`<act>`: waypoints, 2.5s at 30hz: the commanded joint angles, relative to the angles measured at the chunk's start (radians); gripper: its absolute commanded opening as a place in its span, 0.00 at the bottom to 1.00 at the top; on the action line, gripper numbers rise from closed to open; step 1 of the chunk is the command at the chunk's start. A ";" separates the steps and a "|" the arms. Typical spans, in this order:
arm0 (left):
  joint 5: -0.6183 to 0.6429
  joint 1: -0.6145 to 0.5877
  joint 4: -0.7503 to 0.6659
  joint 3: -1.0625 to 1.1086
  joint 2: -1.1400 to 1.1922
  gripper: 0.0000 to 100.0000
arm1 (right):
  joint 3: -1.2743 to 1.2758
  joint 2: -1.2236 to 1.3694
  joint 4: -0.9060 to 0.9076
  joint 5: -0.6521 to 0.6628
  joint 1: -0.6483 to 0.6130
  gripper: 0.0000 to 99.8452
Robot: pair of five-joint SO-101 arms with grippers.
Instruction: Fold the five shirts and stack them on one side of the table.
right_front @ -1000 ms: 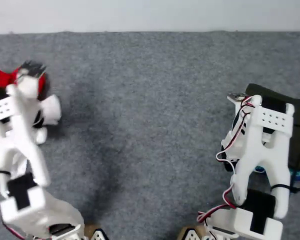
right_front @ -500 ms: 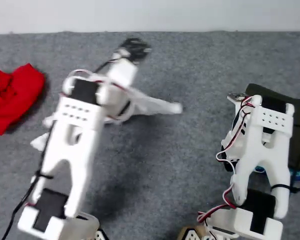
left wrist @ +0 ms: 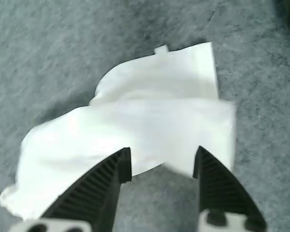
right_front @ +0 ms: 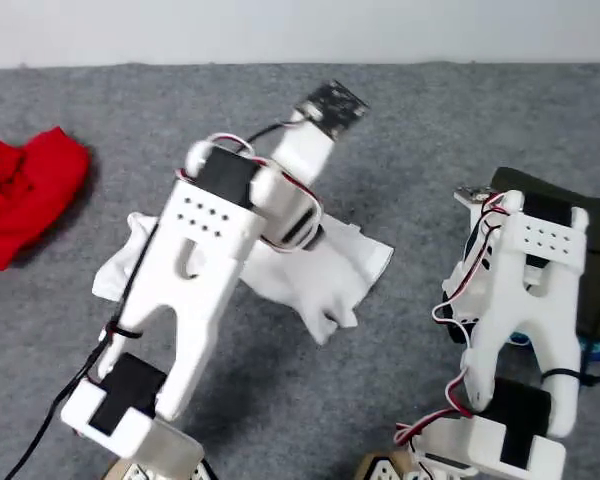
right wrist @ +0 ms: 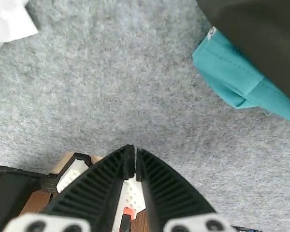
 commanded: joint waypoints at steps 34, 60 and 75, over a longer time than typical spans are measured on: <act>-0.307 -0.901 -0.491 0.559 0.160 0.28 | -0.009 -0.047 0.036 -0.006 -0.051 0.01; -0.388 -0.899 -0.098 0.280 0.295 0.01 | -0.014 -0.051 0.042 -0.008 -0.414 0.01; -0.388 -1.105 0.063 0.381 -0.245 0.01 | -0.023 -0.019 -0.209 -0.006 -0.596 0.01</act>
